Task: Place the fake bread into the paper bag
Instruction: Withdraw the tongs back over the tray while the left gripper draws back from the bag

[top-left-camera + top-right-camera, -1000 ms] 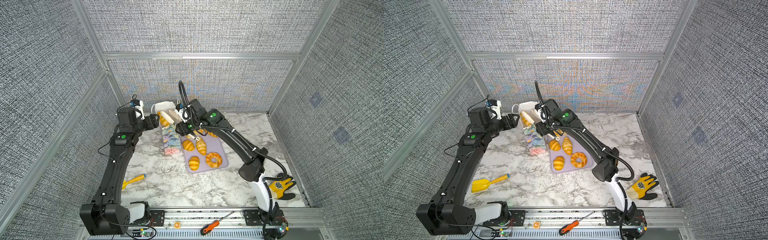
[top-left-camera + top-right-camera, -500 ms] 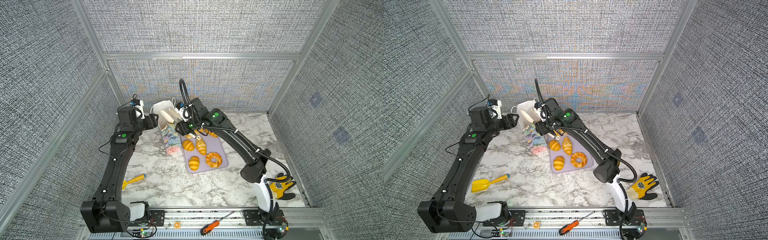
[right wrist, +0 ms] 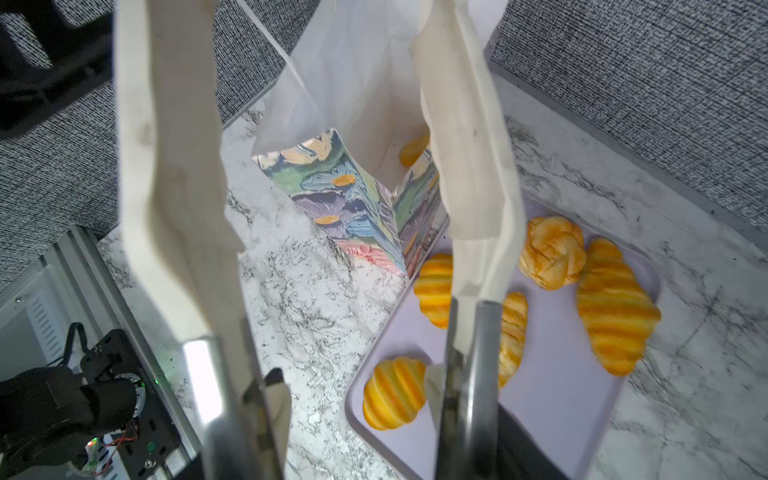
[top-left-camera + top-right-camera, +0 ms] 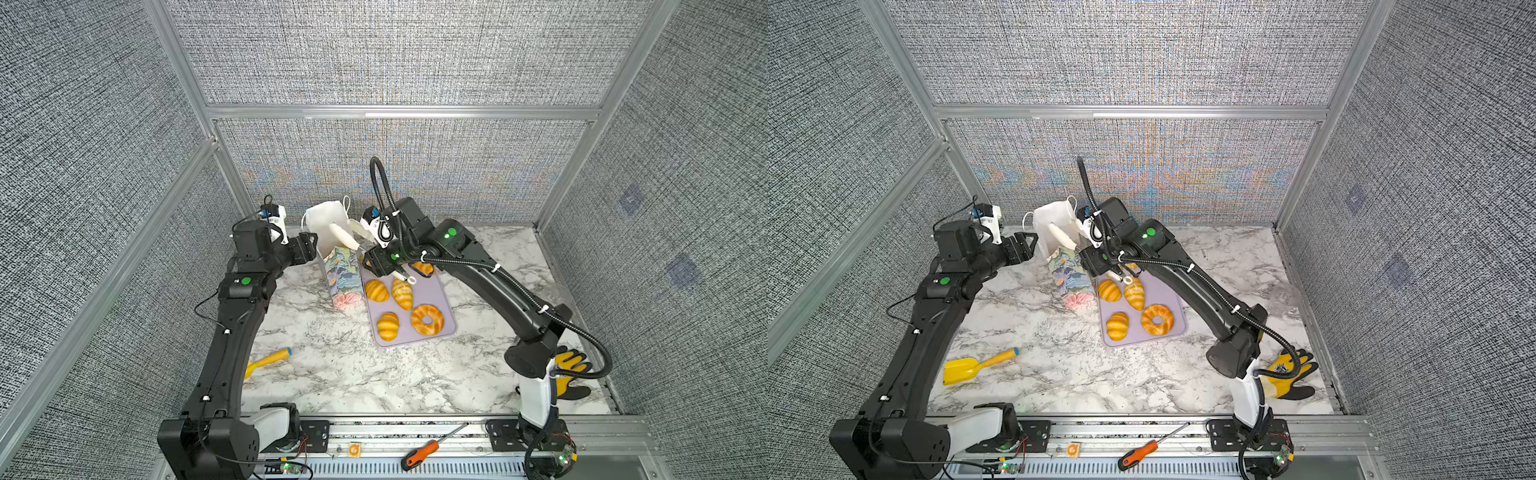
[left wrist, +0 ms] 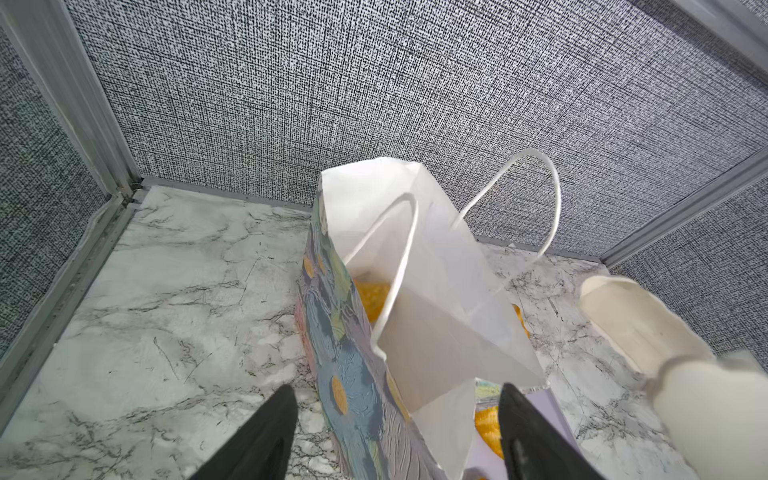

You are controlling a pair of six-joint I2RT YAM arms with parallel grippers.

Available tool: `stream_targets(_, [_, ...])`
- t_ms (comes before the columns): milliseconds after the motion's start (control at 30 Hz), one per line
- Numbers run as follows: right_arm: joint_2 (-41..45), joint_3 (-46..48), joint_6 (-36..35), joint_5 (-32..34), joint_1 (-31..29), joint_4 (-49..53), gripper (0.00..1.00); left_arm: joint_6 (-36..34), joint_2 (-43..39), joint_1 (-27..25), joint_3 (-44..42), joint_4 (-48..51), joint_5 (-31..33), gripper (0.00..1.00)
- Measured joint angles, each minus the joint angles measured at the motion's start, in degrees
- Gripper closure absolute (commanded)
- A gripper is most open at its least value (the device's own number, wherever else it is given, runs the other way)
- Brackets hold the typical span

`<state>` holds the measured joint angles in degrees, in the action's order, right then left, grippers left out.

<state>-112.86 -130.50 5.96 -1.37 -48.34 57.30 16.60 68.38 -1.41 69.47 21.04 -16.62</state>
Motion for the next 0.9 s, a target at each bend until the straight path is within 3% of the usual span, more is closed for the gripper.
stream_targets(133, [4.6, 6.3, -0.5, 2.6, 0.2, 0.0, 0.35, -0.3, -2.7, -0.1, -2.5, -1.2, 0.1, 0.08])
stream_targets(367, [13.4, 20.7, -3.7, 9.2, 1.2, 0.3, 0.34, -0.5, -5.6, -1.2, -4.7, -1.8, 1.3, 0.03])
stream_targets(600, [22.3, 37.0, -6.4, 14.2, 4.6, 2.4, 0.33, -0.7, -7.7, -6.4, -7.0, -2.3, 4.7, 0.01])
stream_targets(900, [27.9, 51.1, -5.5, 15.0, 10.3, 4.8, 0.34, -0.8, -12.5, -13.1, -12.5, -4.9, 10.8, 0.01])
